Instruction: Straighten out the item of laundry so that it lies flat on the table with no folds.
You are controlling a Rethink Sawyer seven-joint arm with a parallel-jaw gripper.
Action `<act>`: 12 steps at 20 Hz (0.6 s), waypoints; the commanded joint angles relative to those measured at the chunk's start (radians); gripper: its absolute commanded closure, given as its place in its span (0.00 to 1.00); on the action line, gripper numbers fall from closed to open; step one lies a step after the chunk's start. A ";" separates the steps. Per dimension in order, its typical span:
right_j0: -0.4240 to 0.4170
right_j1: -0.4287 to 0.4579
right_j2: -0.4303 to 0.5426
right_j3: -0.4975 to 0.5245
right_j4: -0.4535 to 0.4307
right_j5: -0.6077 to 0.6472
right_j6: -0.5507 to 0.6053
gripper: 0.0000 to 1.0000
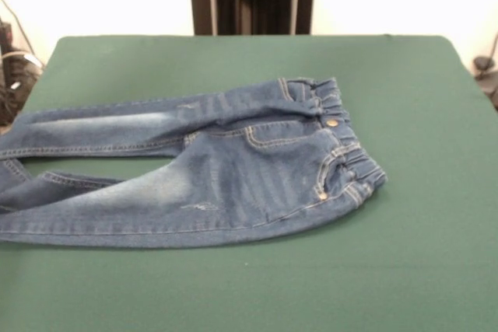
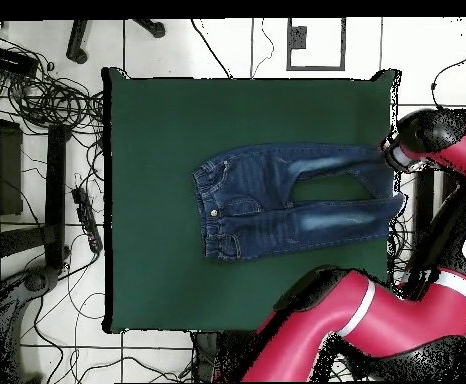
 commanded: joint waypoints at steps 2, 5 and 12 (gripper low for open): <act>-0.018 0.038 0.031 0.009 -0.056 -0.011 -0.379 1.00; -0.022 0.061 0.024 -0.039 -0.043 0.011 -0.382 1.00; -0.038 0.098 0.002 -0.109 -0.020 0.036 -0.421 1.00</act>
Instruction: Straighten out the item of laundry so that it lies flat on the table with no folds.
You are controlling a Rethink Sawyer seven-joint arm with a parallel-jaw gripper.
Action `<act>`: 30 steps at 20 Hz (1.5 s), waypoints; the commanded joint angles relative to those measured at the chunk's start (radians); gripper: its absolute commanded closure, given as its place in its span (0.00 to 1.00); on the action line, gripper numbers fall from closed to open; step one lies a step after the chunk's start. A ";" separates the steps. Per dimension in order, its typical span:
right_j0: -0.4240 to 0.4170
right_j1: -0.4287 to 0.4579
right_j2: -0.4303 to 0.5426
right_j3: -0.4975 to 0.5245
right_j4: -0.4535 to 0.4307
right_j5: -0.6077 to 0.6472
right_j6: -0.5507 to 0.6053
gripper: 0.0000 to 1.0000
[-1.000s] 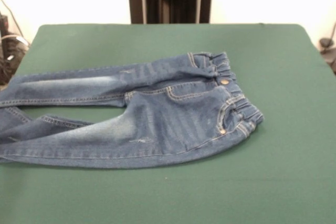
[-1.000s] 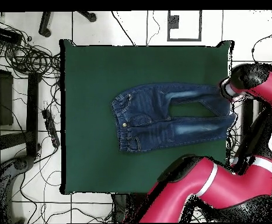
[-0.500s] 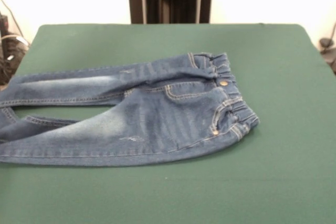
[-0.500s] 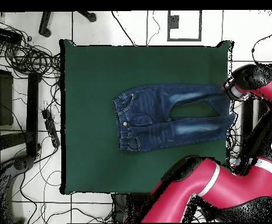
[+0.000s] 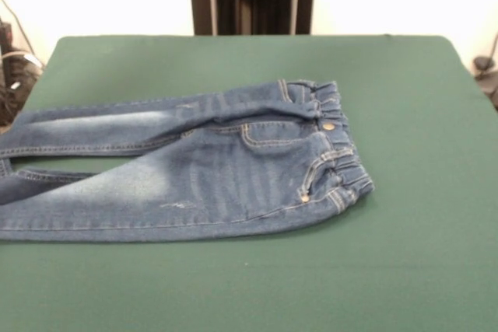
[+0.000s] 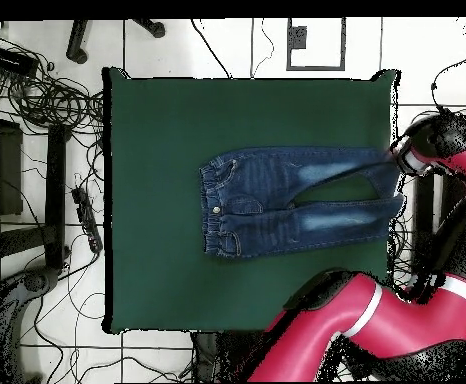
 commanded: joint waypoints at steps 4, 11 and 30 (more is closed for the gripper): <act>-0.010 0.079 -0.003 -0.056 0.004 0.034 -0.357 1.00; -0.006 0.119 -0.019 -0.077 0.040 0.000 -0.329 1.00; -0.029 0.198 -0.395 -0.173 0.258 0.045 -0.410 1.00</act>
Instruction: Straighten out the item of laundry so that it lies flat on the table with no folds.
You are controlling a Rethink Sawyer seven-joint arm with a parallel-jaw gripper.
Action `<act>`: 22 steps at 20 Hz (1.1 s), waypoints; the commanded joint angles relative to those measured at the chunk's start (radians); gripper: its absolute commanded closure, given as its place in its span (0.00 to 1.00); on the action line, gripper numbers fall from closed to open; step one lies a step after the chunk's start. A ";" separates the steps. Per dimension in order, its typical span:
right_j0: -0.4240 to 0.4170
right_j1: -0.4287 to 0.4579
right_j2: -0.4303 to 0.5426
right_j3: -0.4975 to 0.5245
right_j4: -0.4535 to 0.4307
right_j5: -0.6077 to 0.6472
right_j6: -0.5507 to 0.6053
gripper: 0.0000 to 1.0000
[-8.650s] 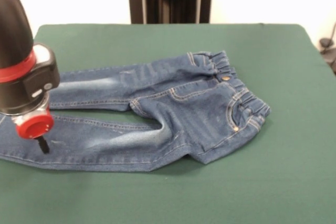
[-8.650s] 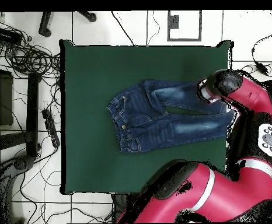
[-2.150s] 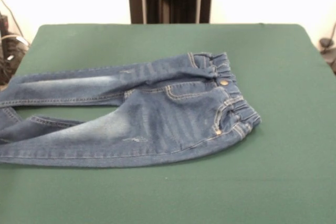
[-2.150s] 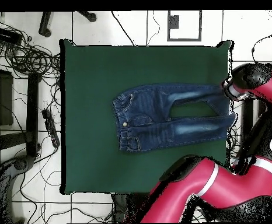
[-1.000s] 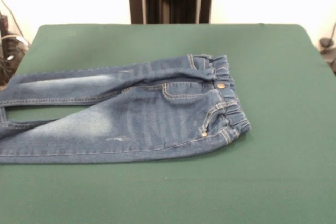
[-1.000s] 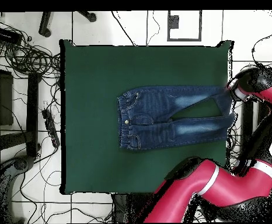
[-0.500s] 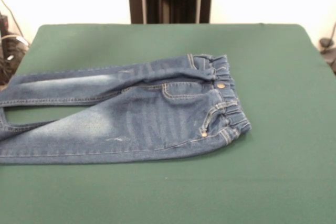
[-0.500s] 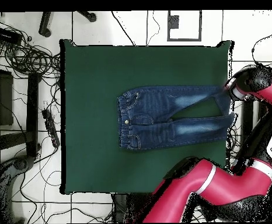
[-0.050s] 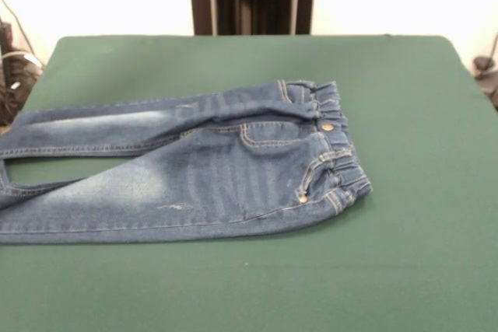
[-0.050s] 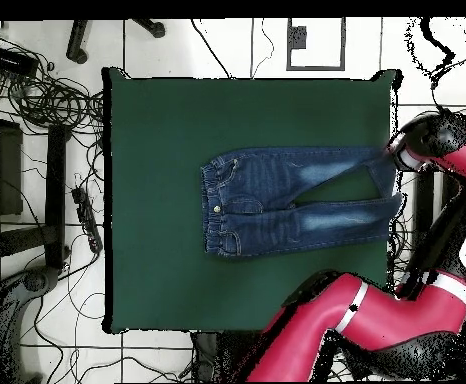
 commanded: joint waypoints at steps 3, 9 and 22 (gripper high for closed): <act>-0.011 0.062 -0.287 -0.006 0.097 0.007 -0.414 1.00; -0.033 0.077 -0.450 -0.026 0.187 -0.033 -0.428 1.00; -0.060 0.118 -0.686 -0.019 0.489 -0.189 -0.422 1.00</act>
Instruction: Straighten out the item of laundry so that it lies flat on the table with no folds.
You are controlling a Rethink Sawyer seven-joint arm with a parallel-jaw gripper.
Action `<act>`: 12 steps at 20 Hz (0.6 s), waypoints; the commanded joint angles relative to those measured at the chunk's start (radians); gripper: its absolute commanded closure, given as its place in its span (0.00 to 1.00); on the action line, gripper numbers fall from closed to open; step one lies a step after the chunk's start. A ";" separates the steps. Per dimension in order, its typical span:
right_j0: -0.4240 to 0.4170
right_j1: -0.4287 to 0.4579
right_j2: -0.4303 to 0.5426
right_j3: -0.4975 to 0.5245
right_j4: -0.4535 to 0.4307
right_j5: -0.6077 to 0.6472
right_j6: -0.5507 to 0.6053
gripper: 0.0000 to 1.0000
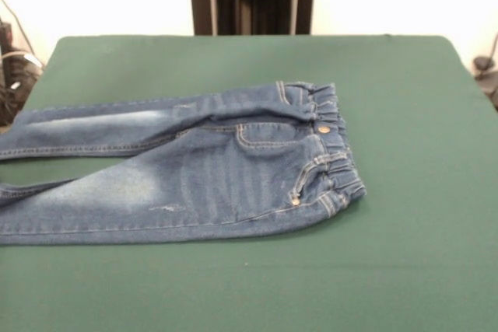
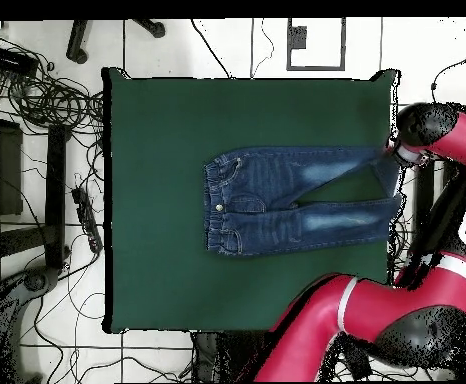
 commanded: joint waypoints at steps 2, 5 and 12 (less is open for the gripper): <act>-0.002 0.037 -0.196 0.053 0.186 -0.114 -0.299 1.00; -0.003 0.038 -0.246 0.059 0.231 -0.090 -0.304 1.00; -0.017 0.040 -0.375 0.070 0.342 -0.013 -0.310 0.00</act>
